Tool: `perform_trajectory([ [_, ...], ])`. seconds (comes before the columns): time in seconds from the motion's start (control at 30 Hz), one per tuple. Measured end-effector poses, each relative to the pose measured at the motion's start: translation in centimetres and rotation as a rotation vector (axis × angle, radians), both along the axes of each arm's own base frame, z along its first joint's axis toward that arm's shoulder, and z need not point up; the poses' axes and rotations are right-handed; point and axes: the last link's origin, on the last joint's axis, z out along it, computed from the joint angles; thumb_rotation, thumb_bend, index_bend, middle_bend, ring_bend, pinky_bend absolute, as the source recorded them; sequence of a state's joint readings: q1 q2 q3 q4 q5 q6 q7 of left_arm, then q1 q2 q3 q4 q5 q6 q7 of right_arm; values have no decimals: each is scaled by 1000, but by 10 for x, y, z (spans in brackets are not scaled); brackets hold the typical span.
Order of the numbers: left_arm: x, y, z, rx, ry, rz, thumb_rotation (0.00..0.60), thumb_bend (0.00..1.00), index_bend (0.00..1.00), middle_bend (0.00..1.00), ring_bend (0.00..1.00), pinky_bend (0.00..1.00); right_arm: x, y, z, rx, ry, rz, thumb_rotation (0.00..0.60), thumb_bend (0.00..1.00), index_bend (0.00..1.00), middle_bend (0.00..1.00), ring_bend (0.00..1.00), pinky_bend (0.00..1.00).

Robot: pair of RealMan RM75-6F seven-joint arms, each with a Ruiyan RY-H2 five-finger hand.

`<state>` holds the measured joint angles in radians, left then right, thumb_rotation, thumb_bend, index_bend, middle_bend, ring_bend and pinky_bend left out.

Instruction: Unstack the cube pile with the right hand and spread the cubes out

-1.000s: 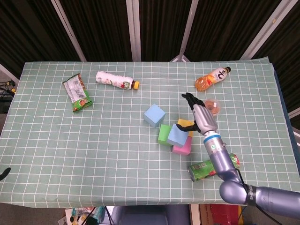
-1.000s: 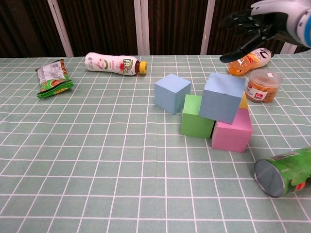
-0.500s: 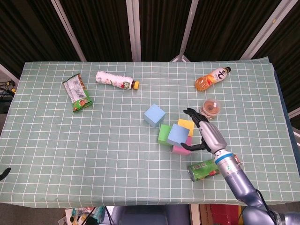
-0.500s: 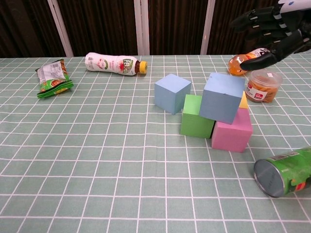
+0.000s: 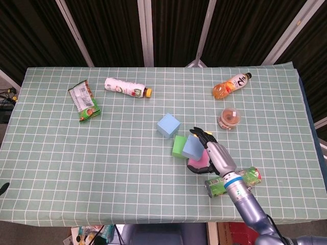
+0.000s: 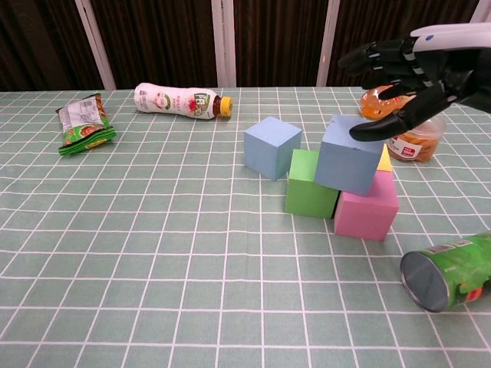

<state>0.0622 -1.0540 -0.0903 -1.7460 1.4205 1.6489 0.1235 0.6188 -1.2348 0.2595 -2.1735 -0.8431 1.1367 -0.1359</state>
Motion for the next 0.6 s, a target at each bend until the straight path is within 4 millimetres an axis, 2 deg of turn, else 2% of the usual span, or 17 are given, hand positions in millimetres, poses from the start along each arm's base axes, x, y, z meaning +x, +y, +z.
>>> perform_trajectory([
  [0.3,-1,1,0,1,6,9,600,150,197,43,0,0,5,-26,-33,-31,74,-88,600,244,92,0,44,0],
  [0.4,-1,1,1,1,7,14,600,150,197,43,0,0,2,-34,-40,-38,95,-113,600,245,92,3,79,0],
  [0.47,-1,1,1,1,8,13,600,150,197,43,0,0,-1,-38,-44,-42,105,-127,600,244,112,40,127,0],
  [0.6,0,1,0,-1,8,11,600,150,197,43,0,0,-7,-42,-49,-41,139,-137,600,244,292,238,274,8],
])
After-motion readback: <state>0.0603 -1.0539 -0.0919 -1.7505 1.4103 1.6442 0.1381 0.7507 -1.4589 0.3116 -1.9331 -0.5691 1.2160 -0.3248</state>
